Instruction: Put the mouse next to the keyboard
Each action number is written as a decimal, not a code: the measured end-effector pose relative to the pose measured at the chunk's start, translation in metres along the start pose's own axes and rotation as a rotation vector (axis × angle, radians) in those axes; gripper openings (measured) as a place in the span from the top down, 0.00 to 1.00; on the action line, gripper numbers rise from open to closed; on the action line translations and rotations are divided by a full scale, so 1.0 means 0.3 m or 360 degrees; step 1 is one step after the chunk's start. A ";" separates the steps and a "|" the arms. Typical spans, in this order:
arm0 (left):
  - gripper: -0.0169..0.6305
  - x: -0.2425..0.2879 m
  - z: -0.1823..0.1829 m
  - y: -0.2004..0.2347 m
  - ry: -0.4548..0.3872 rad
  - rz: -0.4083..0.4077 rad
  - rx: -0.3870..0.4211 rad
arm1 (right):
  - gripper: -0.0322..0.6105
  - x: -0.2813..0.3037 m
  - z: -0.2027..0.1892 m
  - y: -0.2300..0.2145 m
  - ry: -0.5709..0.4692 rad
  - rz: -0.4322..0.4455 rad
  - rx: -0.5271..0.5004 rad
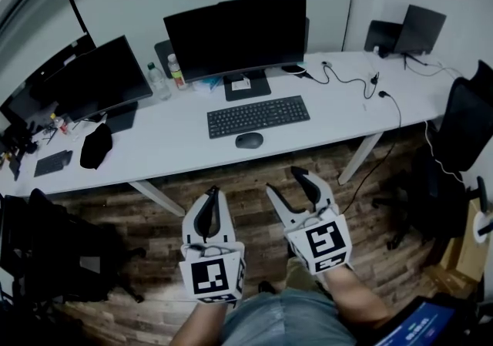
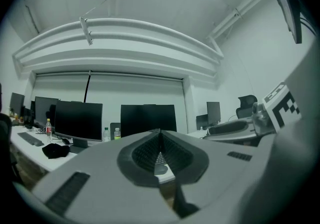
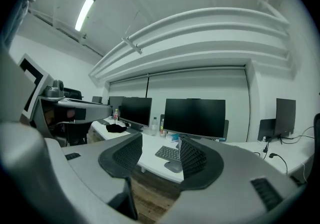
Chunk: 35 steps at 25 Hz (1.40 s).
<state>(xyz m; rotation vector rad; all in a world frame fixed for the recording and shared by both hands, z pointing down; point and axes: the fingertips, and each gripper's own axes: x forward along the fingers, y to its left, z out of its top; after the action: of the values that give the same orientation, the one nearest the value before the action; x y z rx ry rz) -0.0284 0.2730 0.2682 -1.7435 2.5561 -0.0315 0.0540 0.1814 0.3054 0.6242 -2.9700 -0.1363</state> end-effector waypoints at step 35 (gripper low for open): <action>0.97 0.725 -0.084 0.049 0.0205 0.0435 0.0141 | 0.57 0.721 -0.120 -0.373 0.0092 0.0694 0.0077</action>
<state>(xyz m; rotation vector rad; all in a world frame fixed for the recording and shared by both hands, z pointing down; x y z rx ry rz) -0.1226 0.0756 0.2868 -1.3925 2.8124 -0.2505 -0.0942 -0.0108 0.3469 -0.0248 -2.9747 -0.0099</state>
